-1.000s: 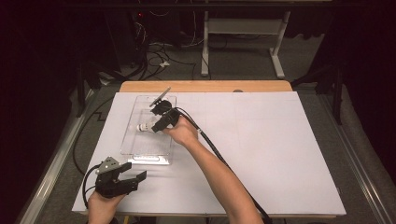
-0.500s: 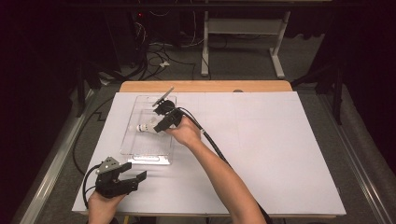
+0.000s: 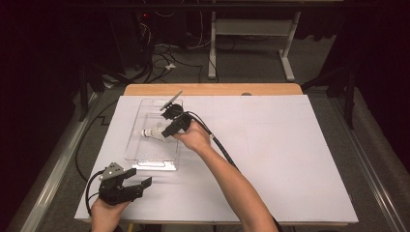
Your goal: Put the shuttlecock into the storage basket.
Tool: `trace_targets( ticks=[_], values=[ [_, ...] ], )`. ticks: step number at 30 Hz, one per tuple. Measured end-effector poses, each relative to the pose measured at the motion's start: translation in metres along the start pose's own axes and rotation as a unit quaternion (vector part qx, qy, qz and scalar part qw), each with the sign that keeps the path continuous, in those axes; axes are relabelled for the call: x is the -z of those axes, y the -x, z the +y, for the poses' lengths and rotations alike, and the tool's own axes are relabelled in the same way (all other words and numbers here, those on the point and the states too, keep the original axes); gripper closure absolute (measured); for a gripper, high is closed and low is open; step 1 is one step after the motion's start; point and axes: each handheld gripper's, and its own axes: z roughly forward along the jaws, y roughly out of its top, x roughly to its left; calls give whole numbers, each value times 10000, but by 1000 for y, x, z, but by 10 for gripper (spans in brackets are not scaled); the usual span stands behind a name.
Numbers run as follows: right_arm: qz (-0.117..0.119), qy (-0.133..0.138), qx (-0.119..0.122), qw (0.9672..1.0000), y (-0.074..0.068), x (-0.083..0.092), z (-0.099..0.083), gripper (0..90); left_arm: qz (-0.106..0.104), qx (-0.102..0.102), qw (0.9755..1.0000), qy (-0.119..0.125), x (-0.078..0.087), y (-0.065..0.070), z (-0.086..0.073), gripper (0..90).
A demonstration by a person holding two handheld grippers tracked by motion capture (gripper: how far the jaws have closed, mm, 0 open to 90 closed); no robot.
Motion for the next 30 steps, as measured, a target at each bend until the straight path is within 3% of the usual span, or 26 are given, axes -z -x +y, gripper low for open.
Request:
trace_targets(
  ticks=[10, 21, 30],
  values=[
    [-23, 34, 68, 10000, 0, 9, -2, 664, 0, 1, 10000, -7, 0, 0, 0, 275],
    [5, -14, 114, 9999, -4, 13, -2, 883, 14, -9, 10000, -12, 0, 0, 0, 275],
    [-117, -56, 49, 9999, 1, 7, -2, 898, 2, -9, 10000, -18, 0, 0, 0, 275]
  ],
)
